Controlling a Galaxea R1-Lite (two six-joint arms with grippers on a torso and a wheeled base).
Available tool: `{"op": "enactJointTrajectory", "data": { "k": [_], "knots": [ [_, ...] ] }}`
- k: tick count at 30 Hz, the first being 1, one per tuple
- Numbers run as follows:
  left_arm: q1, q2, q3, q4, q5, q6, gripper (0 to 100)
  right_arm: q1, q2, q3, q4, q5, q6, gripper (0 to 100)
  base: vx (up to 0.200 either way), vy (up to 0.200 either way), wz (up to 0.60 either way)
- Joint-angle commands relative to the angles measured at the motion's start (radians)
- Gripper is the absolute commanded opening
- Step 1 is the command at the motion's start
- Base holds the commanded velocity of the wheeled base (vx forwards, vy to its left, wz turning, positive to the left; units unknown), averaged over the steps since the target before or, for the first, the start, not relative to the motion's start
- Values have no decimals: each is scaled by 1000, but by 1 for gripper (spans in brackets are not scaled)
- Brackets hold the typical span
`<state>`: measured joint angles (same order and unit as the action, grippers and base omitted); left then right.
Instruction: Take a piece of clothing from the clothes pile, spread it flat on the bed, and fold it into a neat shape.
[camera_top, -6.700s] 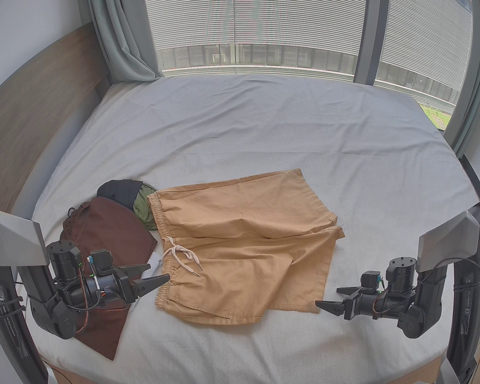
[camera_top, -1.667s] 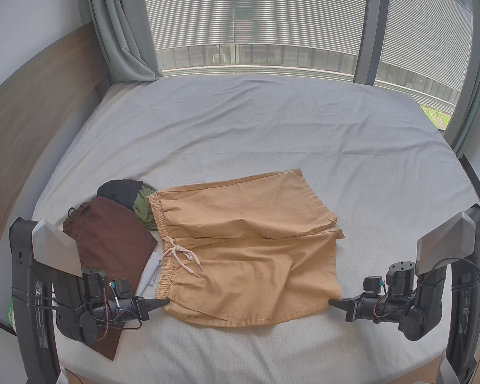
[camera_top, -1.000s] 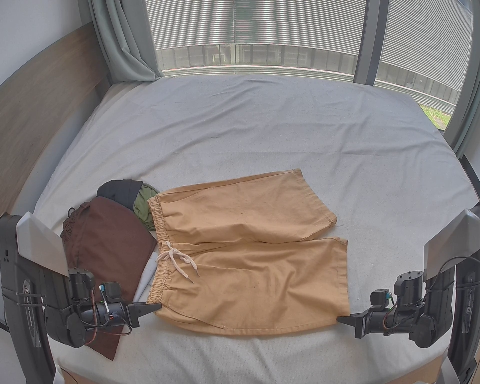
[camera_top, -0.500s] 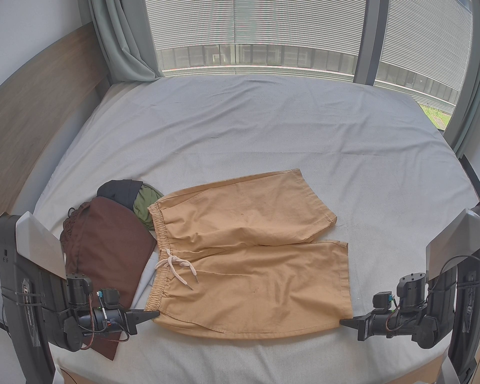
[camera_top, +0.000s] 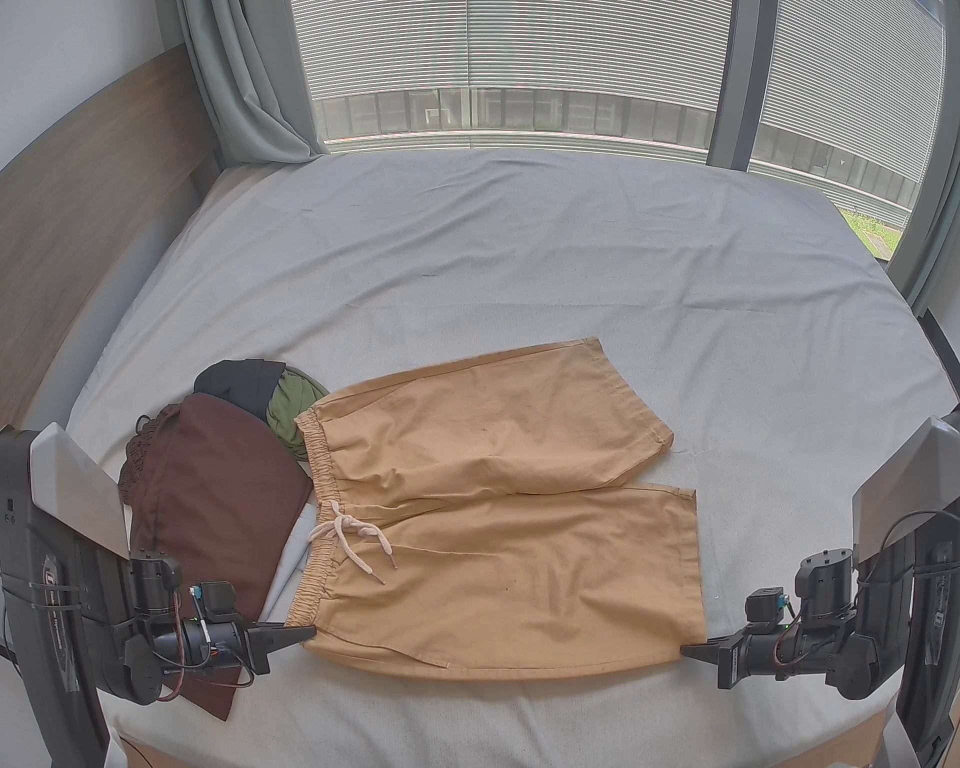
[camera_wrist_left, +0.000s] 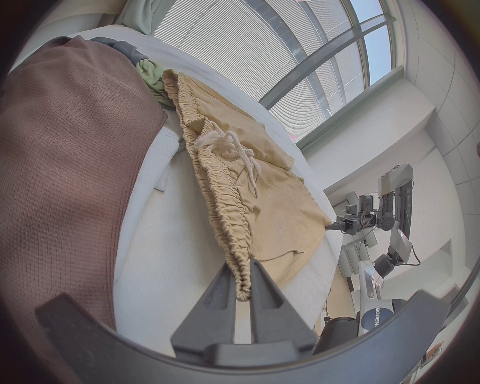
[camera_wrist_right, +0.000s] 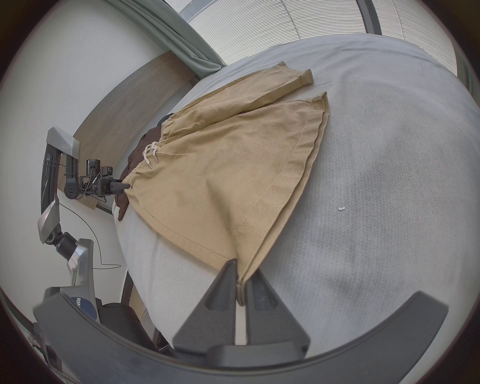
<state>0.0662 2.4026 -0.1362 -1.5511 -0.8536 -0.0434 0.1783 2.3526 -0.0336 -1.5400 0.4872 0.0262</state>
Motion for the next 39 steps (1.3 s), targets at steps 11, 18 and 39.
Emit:
{"op": "enactJointTrajectory", "data": {
  "k": [11,18,39],
  "knots": [
    [52,81,79,0,-51,208,0,-2,2,34,8,5,-58,0,0,0,0],
    [52,98,101,0,-59,252,0,-2,2,34,12,14,-69,0,0,0,0],
    [11,-57,59,-1,-101,116,0,-6,-131,-8,0,85,12,0,0,0,0]
  ]
}}
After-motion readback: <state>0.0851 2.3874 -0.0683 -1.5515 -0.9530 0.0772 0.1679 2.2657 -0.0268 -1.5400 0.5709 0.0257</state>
